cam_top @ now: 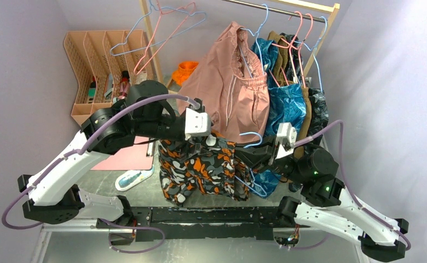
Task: Place the shorts on the hanger
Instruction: Hang the shorts on the hanger.
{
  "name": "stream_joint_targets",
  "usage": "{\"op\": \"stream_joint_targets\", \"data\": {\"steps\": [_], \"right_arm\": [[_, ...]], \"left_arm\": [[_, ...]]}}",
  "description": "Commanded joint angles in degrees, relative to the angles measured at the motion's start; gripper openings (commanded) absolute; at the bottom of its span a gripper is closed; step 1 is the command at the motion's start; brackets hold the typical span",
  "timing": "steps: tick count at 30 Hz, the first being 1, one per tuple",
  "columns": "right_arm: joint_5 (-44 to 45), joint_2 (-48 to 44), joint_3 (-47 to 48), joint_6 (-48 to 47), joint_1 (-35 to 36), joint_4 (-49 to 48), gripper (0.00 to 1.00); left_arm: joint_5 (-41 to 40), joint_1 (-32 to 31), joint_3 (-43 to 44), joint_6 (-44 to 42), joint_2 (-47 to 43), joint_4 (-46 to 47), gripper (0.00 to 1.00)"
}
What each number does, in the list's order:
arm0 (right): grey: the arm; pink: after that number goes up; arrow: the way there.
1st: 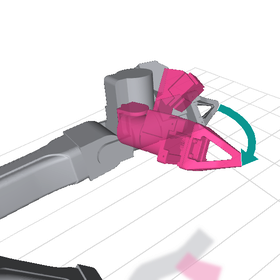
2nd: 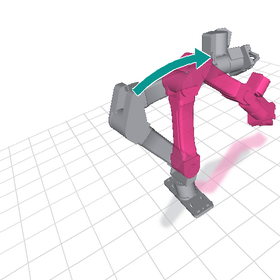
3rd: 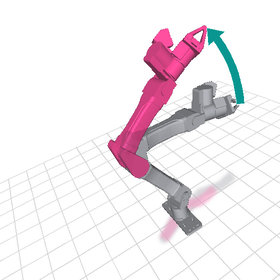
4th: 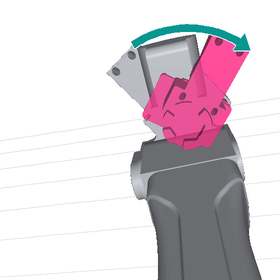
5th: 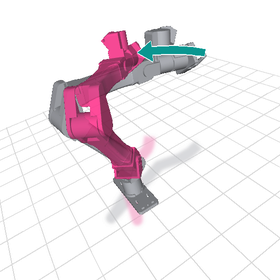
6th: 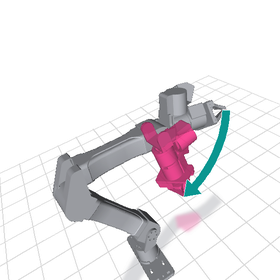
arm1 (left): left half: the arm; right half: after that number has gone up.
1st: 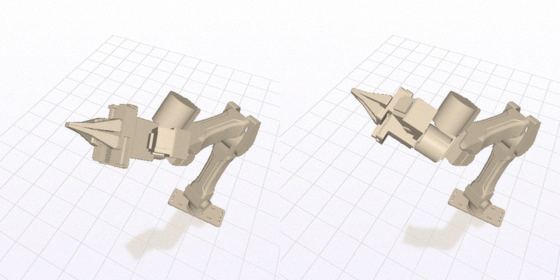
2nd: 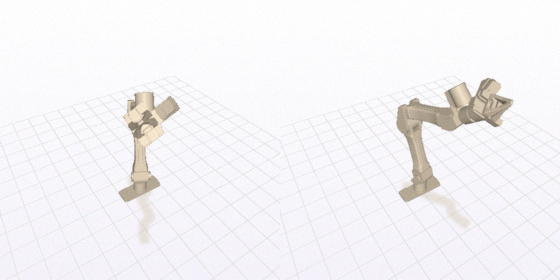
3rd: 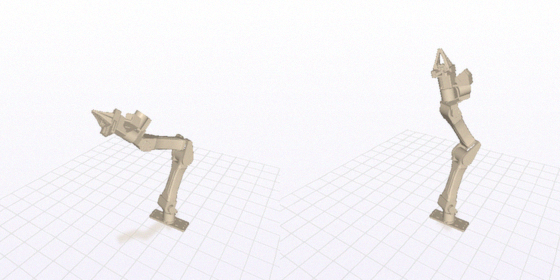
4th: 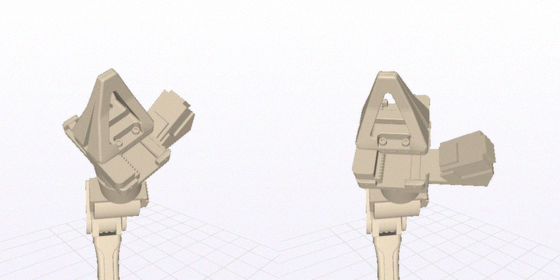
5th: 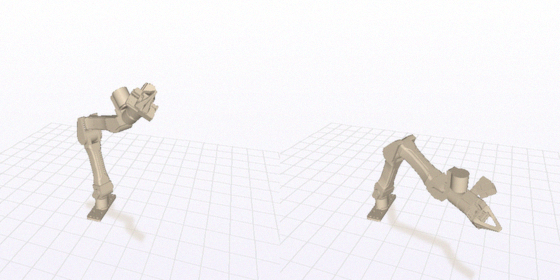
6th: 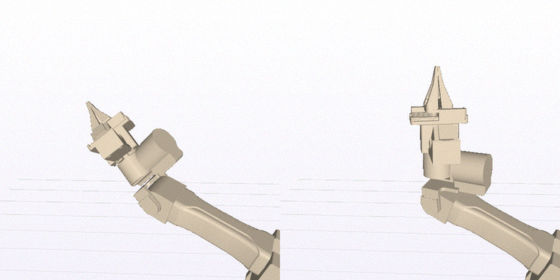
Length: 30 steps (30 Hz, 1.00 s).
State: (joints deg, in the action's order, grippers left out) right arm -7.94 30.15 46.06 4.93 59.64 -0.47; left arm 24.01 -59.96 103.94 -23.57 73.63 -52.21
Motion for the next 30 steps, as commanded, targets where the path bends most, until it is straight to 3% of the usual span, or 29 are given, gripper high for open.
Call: {"op": "stream_joint_targets", "data": {"steps": [1, 6, 10, 17, 24, 30], "right_arm": [[-1.89, -0.12, 1.31, 0.02, 0.18, -2.48, 0.00], [-3.08, 0.52, 1.25, 0.34, 0.15, -3.07, 0.00], [-4.76, 1.48, 2.27, -0.06, 0.18, -1.64, 0.00], [-9.74, 4.90, 6.23, -1.41, 0.18, 3.45, 0.00], [-12.32, 5.68, 7.71, -1.62, 0.18, 5.26, 0.00], [-13.59, 6.99, 11.05, -2.29, 0.11, 12.88, 0.30]], "left_arm": [[-0.70, -1.21, -1.04, -1.32, 0.16, -1.28, 0.82], [-2.99, -2.46, -3.19, -1.73, 0.68, -2.36, 0.76], [-3.83, -2.75, -4.28, -1.99, 0.73, -2.37, 0.57], [-3.96, -2.83, -5.70, -2.31, 0.49, -1.96, 0.08], [-4.58, -2.79, -8.65, -0.76, -0.28, -0.70, 0.07], [-5.24, -2.79, -16.70, 1.93, -6.18, 6.39, 0.07]]}}
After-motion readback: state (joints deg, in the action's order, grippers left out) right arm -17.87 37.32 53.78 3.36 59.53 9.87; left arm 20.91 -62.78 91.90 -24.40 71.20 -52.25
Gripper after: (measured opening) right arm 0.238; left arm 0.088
